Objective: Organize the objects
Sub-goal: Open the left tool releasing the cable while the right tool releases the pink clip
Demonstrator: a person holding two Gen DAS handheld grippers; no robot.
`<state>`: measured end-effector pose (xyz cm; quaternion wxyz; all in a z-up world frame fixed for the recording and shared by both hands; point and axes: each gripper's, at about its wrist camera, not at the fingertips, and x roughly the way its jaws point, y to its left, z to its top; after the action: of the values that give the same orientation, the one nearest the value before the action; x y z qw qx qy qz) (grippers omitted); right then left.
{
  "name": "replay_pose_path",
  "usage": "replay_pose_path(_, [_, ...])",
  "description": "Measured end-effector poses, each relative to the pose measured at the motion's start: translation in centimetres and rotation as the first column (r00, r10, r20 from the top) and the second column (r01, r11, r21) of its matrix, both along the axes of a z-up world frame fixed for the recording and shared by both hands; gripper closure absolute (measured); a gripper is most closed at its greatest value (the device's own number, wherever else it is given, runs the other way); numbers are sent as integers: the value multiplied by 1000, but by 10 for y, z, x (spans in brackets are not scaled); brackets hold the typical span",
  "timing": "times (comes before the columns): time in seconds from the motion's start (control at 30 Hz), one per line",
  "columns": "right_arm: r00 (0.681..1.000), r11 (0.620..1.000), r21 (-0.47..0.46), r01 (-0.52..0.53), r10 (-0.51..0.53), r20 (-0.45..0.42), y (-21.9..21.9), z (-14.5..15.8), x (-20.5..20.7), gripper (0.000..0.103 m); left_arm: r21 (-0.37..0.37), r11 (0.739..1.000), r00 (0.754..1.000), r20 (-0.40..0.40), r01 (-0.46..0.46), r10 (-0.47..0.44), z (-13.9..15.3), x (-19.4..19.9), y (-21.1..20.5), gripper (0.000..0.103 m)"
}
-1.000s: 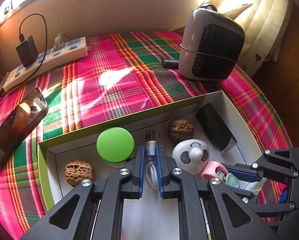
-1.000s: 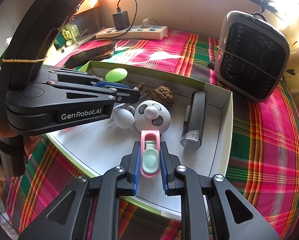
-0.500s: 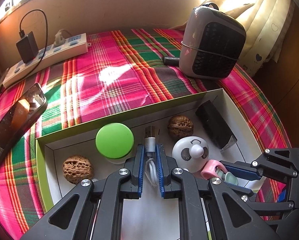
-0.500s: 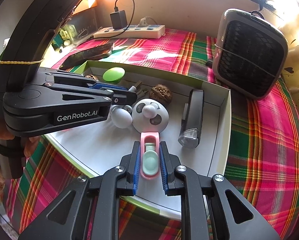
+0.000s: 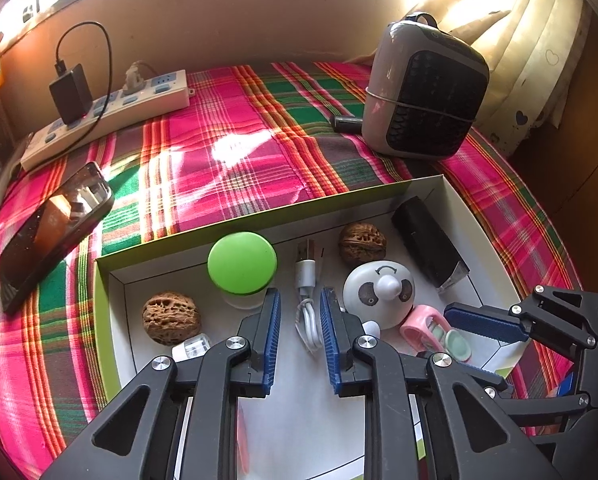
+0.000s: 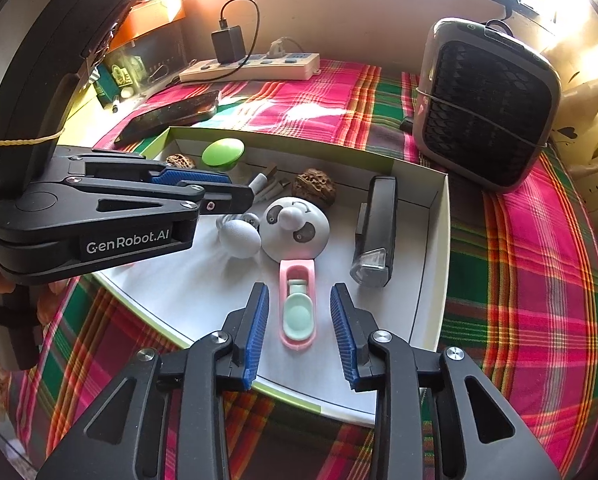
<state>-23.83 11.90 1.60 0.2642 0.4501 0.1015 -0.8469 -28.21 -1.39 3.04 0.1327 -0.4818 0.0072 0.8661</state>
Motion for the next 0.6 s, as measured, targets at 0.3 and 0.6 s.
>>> replay_pose_path(0.3, [999,999,-24,39,-40,-30,4,9,13,59,9,999,998,-44,-39,39,13,24,-7,84])
replay_pose_path(0.6, [996,996,-48,71,-73,-50,8,15,28,59,-11,997,993,-88,-76,75,25,52,-11,84])
